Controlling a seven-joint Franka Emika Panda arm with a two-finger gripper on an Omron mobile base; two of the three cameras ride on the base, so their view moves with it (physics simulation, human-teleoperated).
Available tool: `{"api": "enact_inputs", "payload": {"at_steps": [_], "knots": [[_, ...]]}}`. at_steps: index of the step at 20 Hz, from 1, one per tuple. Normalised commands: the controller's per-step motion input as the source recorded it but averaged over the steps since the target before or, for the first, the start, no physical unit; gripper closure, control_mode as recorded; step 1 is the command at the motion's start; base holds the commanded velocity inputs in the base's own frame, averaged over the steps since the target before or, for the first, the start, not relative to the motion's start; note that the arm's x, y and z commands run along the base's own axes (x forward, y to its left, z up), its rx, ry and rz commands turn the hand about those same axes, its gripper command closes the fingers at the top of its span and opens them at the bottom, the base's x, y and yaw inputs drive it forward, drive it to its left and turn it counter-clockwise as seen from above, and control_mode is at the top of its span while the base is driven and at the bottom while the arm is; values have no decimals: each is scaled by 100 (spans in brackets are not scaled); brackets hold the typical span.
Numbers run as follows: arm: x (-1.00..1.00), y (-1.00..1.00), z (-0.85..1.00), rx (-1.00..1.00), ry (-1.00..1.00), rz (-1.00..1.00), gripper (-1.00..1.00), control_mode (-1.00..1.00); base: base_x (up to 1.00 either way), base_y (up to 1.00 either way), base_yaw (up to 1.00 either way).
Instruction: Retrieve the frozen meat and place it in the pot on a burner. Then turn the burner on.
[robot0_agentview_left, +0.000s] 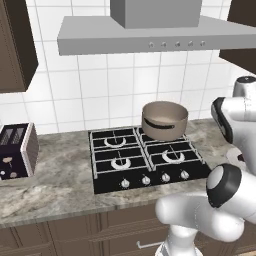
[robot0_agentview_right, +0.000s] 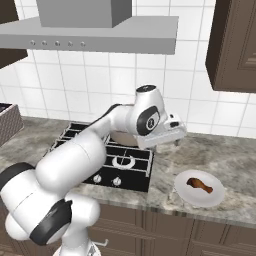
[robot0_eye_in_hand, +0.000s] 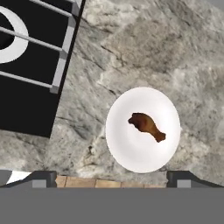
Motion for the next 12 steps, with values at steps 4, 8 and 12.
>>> {"api": "enact_inputs", "payload": {"at_steps": [4,8,12], "knots": [[0,-28,-22,0,16,0,-100,-100,0,0,0],[0,-31,-3,1,16,0,-100,-100,0,0,0],[0,-19,0,1,1,0,-100,-100,0,0,0]]}}
